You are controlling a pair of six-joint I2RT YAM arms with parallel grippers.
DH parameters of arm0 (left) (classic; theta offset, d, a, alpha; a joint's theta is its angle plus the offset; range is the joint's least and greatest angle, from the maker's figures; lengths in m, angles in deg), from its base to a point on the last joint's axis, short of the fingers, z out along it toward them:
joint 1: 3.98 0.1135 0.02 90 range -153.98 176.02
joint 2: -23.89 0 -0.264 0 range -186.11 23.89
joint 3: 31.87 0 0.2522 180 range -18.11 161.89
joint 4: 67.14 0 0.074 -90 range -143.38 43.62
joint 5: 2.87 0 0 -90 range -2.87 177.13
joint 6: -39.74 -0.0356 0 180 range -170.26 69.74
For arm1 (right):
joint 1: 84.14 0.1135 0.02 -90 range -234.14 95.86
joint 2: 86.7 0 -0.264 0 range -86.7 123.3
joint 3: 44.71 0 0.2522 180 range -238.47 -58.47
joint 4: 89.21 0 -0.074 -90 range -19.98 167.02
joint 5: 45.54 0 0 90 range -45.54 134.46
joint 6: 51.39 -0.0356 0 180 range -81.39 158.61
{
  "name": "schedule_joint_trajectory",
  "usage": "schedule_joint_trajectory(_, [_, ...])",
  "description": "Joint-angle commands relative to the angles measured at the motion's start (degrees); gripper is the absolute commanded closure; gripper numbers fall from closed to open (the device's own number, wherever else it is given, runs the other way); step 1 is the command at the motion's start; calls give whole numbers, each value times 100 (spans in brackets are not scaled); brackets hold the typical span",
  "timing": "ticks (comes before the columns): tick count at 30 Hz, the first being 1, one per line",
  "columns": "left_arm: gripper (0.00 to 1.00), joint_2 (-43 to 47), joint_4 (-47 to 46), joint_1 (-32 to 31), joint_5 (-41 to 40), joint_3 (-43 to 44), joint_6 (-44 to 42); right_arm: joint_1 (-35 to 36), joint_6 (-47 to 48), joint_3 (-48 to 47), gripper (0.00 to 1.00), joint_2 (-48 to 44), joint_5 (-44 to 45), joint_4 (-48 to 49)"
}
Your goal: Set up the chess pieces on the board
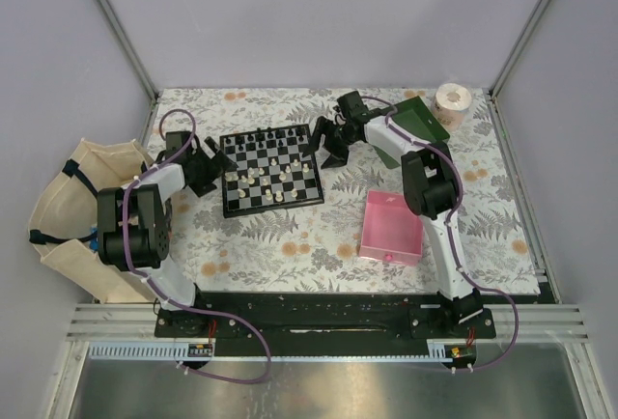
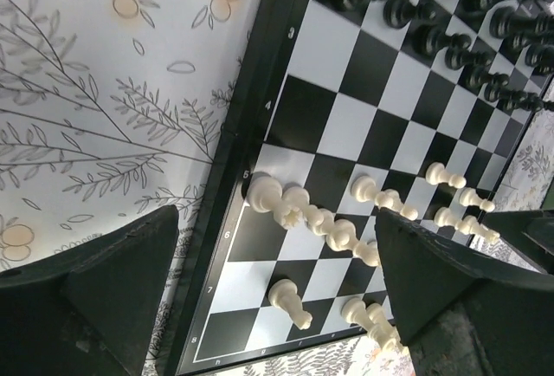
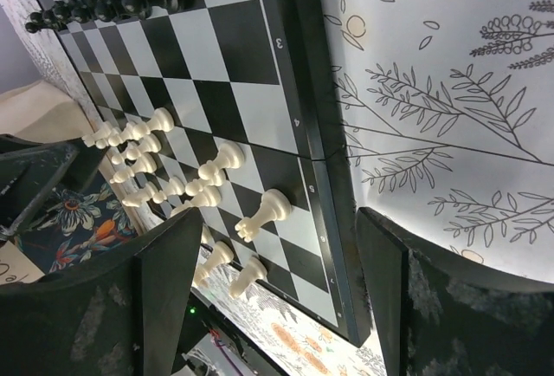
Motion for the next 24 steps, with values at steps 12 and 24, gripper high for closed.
schedule_joint_trajectory(12, [1, 66, -867, -171, 621, -672, 270, 146, -97, 711, 19, -310, -474, 629])
schedule_joint_trajectory(24, [1, 540, -709, -541, 507, -839, 348, 111, 61, 1679, 18, -1066, 27, 727])
